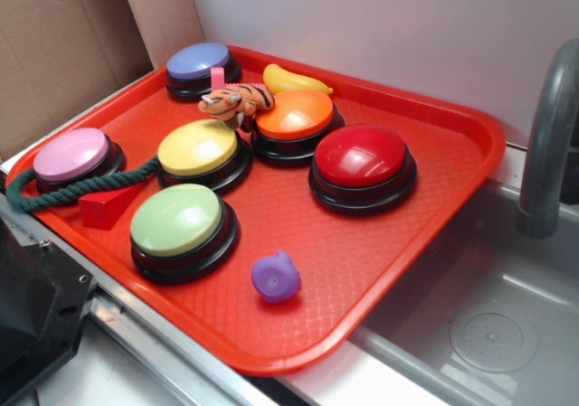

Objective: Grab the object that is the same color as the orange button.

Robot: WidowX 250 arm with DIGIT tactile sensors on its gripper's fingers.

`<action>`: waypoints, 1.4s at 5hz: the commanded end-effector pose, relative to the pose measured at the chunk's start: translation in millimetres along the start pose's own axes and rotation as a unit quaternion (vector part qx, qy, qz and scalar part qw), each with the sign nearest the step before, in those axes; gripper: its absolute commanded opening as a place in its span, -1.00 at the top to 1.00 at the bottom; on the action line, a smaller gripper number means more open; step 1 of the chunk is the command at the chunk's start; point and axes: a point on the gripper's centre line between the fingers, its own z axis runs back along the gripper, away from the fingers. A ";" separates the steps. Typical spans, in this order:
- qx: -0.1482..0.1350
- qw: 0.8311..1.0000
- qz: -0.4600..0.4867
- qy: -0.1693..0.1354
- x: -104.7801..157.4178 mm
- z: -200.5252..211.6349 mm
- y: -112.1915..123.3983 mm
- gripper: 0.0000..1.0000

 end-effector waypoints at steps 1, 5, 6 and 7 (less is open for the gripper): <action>0.000 1.000 0.000 0.000 0.0 0.0 0.0 -1.00; 0.039 0.996 -0.034 -0.078 62.8 -64.6 32.9 -1.00; 0.041 0.993 -0.053 -0.102 85.8 -85.5 37.3 -1.00; 0.043 0.991 -0.063 -0.107 104.7 -108.9 44.4 -1.00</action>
